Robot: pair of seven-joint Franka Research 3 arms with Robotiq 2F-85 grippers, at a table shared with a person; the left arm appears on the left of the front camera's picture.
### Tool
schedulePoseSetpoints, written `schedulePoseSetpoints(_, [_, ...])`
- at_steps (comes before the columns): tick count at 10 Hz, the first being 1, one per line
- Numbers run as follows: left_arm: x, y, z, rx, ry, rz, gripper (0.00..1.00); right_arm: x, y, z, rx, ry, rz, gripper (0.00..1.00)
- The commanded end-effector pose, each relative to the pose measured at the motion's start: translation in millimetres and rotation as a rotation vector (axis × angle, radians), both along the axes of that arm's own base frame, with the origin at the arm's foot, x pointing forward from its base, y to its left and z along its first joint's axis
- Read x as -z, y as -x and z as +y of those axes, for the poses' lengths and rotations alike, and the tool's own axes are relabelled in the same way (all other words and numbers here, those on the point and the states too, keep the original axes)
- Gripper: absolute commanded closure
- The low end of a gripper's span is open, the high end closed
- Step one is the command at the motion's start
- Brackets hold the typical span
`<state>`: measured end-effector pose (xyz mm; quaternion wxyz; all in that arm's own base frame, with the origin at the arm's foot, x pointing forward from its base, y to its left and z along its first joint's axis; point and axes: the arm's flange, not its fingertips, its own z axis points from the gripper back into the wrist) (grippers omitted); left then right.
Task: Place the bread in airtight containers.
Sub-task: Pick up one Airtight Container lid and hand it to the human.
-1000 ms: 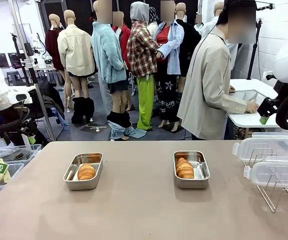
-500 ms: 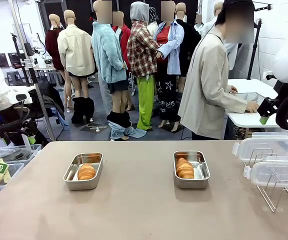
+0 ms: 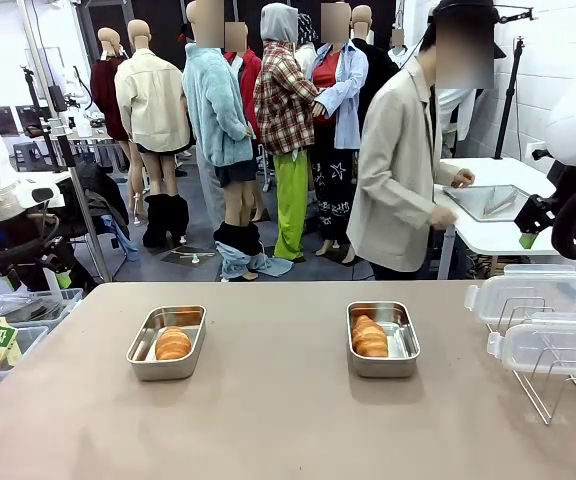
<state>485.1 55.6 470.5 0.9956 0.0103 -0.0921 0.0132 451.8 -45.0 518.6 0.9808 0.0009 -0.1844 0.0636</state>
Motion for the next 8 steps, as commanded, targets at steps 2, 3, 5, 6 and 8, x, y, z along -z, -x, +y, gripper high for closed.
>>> schedulePoseSetpoints(2, [-1.8, -0.5, -0.7, -0.007, -0.006, -0.003, 0.00, -0.1, 0.2, 2.0, 0.018, 0.011, 0.001, 0.00])
schedulePoseSetpoints(3, [-1.8, -0.5, -0.7, -0.007, -0.006, -0.003, 0.00, -0.1, 0.2, 2.0, 0.018, 0.011, 0.001, 0.00])
schedulePoseSetpoints(5, [-1.8, -0.5, -0.7, -0.007, -0.006, -0.003, 0.00, -0.1, 0.2, 2.0, 0.018, 0.011, 0.001, 0.00])
schedulePoseSetpoints(6, [-1.8, -0.5, -0.7, -0.007, -0.006, -0.003, 0.00, -0.1, 0.2, 2.0, 0.018, 0.011, 0.001, 0.00])
schedulePoseSetpoints(8, [-1.8, -0.5, -0.7, -0.007, -0.006, -0.003, 0.00, -0.1, 0.2, 2.0, 0.018, 0.011, 0.001, 0.00])
